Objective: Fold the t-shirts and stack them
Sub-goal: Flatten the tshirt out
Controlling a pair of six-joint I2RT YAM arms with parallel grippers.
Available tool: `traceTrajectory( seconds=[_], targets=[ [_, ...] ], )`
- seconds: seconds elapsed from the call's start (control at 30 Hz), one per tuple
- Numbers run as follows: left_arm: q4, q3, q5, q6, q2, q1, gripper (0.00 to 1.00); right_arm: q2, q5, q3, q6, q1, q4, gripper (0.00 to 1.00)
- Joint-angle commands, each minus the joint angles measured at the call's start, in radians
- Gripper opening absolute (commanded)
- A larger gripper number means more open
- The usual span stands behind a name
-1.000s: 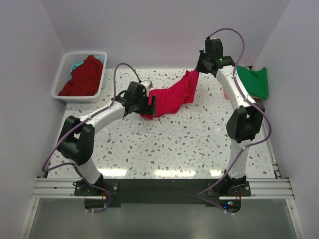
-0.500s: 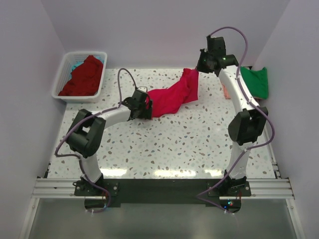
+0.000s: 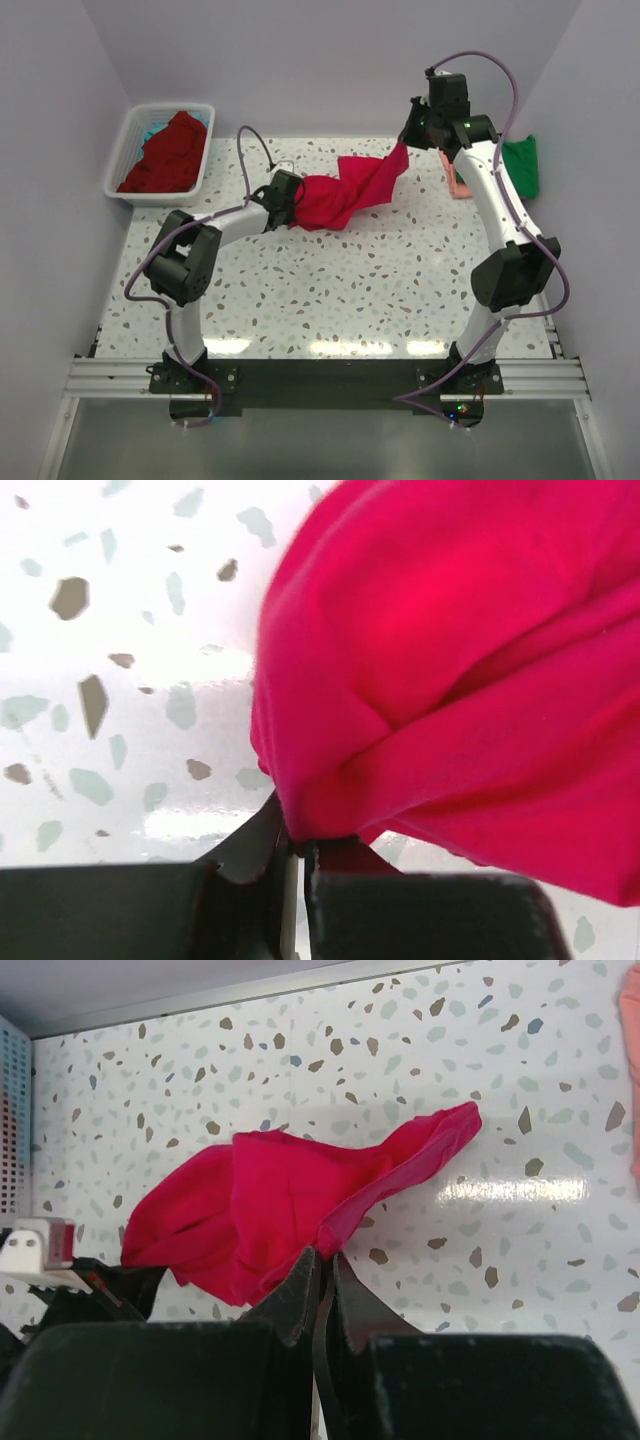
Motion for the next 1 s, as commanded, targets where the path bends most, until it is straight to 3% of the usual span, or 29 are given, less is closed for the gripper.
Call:
traceTrajectory(
  seconds=[0.0, 0.37, 0.97],
  targets=[
    [-0.002, 0.084, -0.098, -0.008, -0.122, 0.026, 0.00, -0.074, 0.016, -0.014, -0.004, 0.004, -0.014, 0.00],
    [-0.121, 0.265, -0.224, 0.012, -0.262, 0.093, 0.00, -0.143, 0.058, 0.026, -0.016, 0.003, -0.037, 0.00],
    [-0.157, 0.553, -0.413, 0.268, -0.314, 0.150, 0.00, -0.286, 0.138, 0.105, -0.022, 0.003, -0.037, 0.00]
  ],
)
